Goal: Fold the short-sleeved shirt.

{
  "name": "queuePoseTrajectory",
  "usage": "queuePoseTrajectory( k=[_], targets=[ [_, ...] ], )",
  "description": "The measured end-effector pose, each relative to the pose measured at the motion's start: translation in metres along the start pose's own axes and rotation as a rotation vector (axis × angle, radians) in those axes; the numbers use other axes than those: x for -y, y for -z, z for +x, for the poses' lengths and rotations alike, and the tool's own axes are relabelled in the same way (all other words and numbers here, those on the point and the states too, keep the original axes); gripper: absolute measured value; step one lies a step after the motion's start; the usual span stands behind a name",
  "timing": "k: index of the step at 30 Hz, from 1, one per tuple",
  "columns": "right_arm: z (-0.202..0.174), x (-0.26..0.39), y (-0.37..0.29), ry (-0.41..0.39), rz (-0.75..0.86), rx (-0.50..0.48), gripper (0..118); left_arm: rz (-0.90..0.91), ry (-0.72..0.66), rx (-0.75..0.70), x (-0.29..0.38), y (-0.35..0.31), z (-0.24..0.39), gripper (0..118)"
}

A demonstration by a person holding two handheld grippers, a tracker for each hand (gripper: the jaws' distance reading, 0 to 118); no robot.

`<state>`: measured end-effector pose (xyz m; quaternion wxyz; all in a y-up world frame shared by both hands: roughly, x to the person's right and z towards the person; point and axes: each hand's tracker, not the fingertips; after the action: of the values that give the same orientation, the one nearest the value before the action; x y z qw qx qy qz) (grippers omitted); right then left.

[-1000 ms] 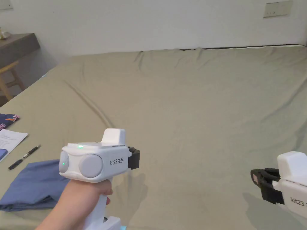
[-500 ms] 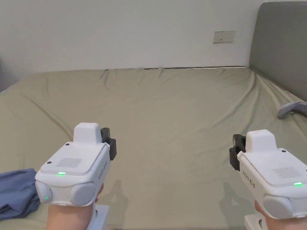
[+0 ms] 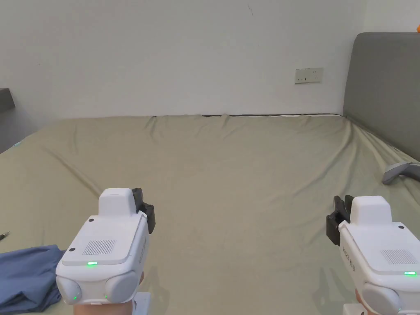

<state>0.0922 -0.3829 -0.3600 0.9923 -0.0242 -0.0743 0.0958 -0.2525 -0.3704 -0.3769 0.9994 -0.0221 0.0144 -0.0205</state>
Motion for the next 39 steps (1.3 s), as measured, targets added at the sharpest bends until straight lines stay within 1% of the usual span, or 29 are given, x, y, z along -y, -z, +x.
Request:
queuePoseTrajectory(
  k=[1,2,3,4,5,6,7,8,9,12,13,19,20,21,25,27,29,31,32,33,35,36,37,38,39],
  targets=[
    [0.000,0.000,0.000,-0.018,0.015,0.011,22,0.010,-0.005,-0.009,0.000,0.000,0.000,2],
    [0.000,0.002,-0.001,0.001,0.006,-0.004,34,0.023,-0.007,-0.034,0.001,0.000,0.000,13],
    [0.000,0.002,0.000,0.002,0.007,-0.006,45,0.028,0.000,-0.038,0.002,0.001,0.001,34],
    [0.000,0.002,0.000,0.004,0.006,-0.004,63,0.029,0.003,-0.036,0.003,0.001,0.000,71],
    [0.000,0.003,0.000,0.005,0.008,0.003,77,0.028,0.003,-0.031,0.003,0.001,0.000,96],
    [0.001,0.004,0.001,0.003,0.007,0.008,89,0.033,0.003,-0.028,0.004,0.000,0.001,111],
    [0.001,0.004,0.001,-0.003,0.004,0.011,103,0.040,0.006,-0.029,0.005,-0.001,0.002,117],
    [0.000,0.005,0.001,-0.017,0.005,0.019,109,0.055,0.016,-0.032,0.006,-0.001,0.004,116],
    [-0.001,0.006,0.001,-0.031,0.008,0.026,112,0.058,0.028,-0.028,0.005,-0.002,0.005,116],
    [-0.001,0.006,0.000,-0.033,0.012,0.016,114,0.080,0.003,-0.015,0.004,-0.005,0.005,117],
    [-0.002,0.006,0.001,-0.028,0.007,0.014,117,0.083,-0.003,-0.015,0.001,-0.005,0.005,117],
    [-0.002,0.004,-0.001,-0.018,0.034,0.030,118,0.065,0.022,-0.028,0.004,-0.002,0.005,117],
    [0.000,0.003,-0.002,0.001,0.033,0.011,118,0.056,0.010,-0.025,0.004,-0.001,0.004,117],
    [0.001,0.002,-0.001,0.025,0.022,-0.027,118,0.047,-0.004,-0.022,0.004,0.000,0.002,117],
    [0.009,-0.003,0.002,0.120,0.009,-0.104,118,0.032,-0.036,-0.027,0.003,0.002,-0.002,117],
    [0.013,-0.004,0.003,0.201,-0.015,-0.093,118,0.016,-0.025,-0.037,0.002,0.004,-0.002,117],
    [0.013,-0.010,0.004,0.174,-0.002,-0.060,118,0.024,-0.021,-0.037,0.004,0.004,-0.003,117],
    [0.011,-0.009,0.005,0.158,-0.032,-0.018,118,0.023,-0.018,-0.036,0.003,0.005,-0.004,117],
    [0.008,-0.008,0.004,0.122,-0.023,0.013,118,0.023,-0.020,-0.037,0.003,0.005,-0.004,117],
    [0.007,-0.008,0.003,0.097,0.011,0.022,118,0.023,-0.025,-0.038,0.003,0.005,-0.005,117],
    [0.011,-0.003,0.002,0.178,-0.023,-0.061,118,0.014,-0.032,-0.036,0.002,0.006,-0.005,117],
    [0.011,-0.003,0.004,0.228,-0.065,-0.077,118,0.006,-0.030,-0.035,0.002,0.006,-0.004,117],
    [0.009,-0.004,0.004,0.247,-0.116,-0.062,118,0.004,-0.030,-0.035,0.002,0.006,-0.004,117],
    [0.008,-0.009,0.002,0.196,-0.053,-0.043,118,0.005,-0.031,-0.033,0.003,0.006,-0.004,117],
    [0.007,-0.012,0.000,0.188,-0.030,-0.032,118,0.006,-0.030,-0.031,0.003,0.006,-0.004,117]
  ],
)
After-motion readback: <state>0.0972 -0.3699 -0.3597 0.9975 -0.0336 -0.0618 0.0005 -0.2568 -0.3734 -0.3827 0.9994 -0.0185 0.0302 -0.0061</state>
